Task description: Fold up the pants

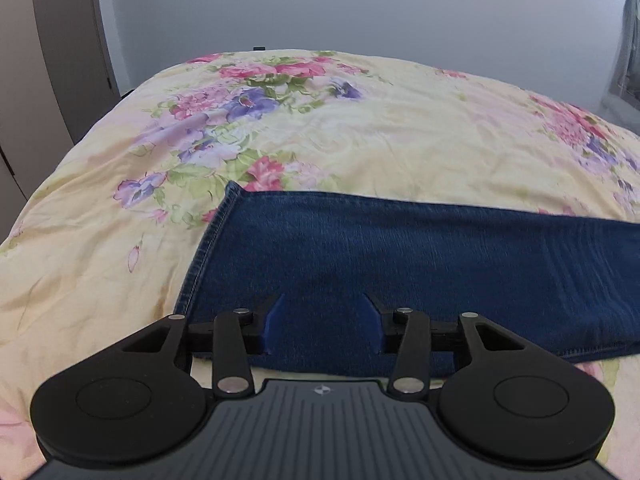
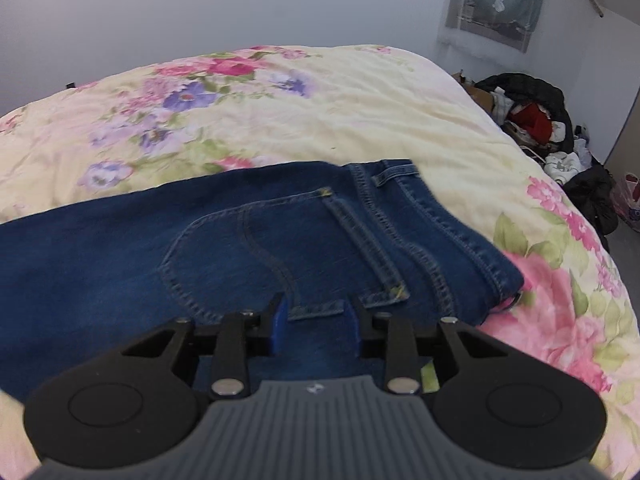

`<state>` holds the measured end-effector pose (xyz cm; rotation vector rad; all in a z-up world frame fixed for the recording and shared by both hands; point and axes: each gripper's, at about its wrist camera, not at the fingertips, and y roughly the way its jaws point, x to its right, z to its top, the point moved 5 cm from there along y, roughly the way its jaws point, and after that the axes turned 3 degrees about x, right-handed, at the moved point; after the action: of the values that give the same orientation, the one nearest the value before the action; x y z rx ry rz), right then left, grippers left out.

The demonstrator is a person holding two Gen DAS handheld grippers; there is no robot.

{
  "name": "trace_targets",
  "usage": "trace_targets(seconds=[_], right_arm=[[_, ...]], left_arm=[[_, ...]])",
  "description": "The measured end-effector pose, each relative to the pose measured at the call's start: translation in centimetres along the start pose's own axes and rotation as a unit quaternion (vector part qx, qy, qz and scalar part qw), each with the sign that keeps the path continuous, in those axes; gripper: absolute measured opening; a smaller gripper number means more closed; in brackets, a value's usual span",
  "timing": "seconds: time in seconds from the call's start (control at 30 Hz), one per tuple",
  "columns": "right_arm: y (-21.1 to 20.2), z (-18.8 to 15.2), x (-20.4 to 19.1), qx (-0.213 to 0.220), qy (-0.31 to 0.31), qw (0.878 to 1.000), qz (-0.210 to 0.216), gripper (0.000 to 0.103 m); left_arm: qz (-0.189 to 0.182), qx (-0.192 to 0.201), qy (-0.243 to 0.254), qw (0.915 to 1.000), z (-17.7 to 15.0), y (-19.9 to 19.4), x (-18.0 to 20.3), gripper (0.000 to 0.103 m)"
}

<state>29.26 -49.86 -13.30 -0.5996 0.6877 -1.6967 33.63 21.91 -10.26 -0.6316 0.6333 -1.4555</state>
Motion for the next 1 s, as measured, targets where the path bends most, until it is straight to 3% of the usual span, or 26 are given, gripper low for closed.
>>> trace_targets(seconds=[0.13, 0.23, 0.43, 0.57, 0.67, 0.77, 0.83, 1.0], right_arm=[[-2.3, -2.0, -4.1, 0.009, -0.019, 0.999, 0.039, 0.027], [-2.4, -3.4, -5.9, 0.014, -0.03, 0.999, 0.038, 0.027], [-0.1, -8.4, -7.3, -0.051, -0.08, 0.995, 0.037, 0.02], [1.2, -10.5, -7.8, -0.056, -0.129, 0.99, 0.027, 0.02], [0.9, -10.2, -8.3, -0.064, -0.157, 0.985, 0.021, 0.02], [-0.6, -8.9, -7.8, -0.063, -0.129, 0.989, 0.024, 0.02], [-2.2, -7.7, -9.0, -0.03, -0.135, 0.99, 0.034, 0.02], [-4.2, -5.9, -14.9, 0.006, -0.12, 0.988, 0.097, 0.02]], left_arm=[[0.02, -0.013, 0.001, 0.9997, -2.0, 1.2, -0.2, 0.049], [0.028, -0.029, -0.005, 0.9992, -3.1, 2.4, -0.7, 0.042], [0.072, -0.091, 0.009, 0.9932, -6.0, 5.2, -2.1, 0.015], [0.085, -0.104, 0.004, 0.9909, -6.5, 6.2, -2.7, 0.009], [0.091, -0.108, 0.009, 0.9899, -6.1, 5.6, -2.5, 0.008], [0.069, -0.076, -0.004, 0.9947, -5.1, 3.2, -1.8, 0.015], [0.053, -0.041, -0.002, 0.9977, -4.3, 1.2, -0.6, 0.014], [-0.036, 0.002, 0.024, 0.999, -2.6, -1.0, 6.3, 0.015]])
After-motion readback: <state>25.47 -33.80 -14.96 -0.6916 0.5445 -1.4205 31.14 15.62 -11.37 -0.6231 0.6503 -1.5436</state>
